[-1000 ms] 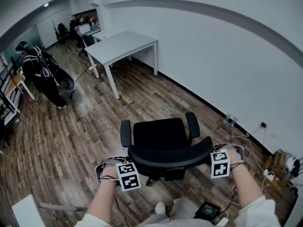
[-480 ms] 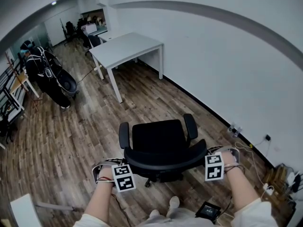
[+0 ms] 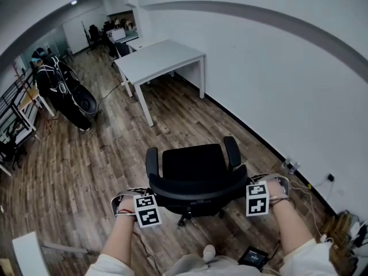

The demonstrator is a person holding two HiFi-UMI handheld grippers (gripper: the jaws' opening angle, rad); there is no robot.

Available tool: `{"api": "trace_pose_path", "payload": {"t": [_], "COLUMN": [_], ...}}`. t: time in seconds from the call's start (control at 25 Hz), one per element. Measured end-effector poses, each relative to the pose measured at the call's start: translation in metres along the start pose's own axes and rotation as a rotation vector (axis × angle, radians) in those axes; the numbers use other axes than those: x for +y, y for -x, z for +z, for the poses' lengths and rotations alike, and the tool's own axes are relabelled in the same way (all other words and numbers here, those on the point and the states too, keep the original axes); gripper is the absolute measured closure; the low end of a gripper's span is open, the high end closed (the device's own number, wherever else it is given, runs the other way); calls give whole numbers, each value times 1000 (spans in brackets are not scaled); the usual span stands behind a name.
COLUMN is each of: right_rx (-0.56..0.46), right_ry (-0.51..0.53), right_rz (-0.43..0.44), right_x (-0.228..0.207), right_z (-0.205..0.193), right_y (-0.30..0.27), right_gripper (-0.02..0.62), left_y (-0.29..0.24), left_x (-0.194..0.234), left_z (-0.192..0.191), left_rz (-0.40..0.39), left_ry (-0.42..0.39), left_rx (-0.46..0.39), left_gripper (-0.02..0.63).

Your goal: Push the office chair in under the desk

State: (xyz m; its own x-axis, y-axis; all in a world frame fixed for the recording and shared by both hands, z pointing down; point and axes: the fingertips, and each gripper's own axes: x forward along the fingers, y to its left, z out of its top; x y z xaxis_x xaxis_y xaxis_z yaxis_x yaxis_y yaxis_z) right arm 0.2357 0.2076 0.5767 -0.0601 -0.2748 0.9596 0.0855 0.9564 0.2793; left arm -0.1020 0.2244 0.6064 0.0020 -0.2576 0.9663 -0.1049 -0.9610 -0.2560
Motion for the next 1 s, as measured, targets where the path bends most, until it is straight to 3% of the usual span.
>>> {"api": "trace_pose_path", "payload": {"t": [1.0], "right_rx": [0], "right_ry": [20], "right_rz": [9], "right_x": [-147], "right_z": [-58], "right_y": [-46], "right_gripper": [457], "left_y": [-42], "left_x": [137], "left_z": [59], "left_rz": [3], "left_ry": [17], "left_rx": [-8], "left_gripper": [472]}}
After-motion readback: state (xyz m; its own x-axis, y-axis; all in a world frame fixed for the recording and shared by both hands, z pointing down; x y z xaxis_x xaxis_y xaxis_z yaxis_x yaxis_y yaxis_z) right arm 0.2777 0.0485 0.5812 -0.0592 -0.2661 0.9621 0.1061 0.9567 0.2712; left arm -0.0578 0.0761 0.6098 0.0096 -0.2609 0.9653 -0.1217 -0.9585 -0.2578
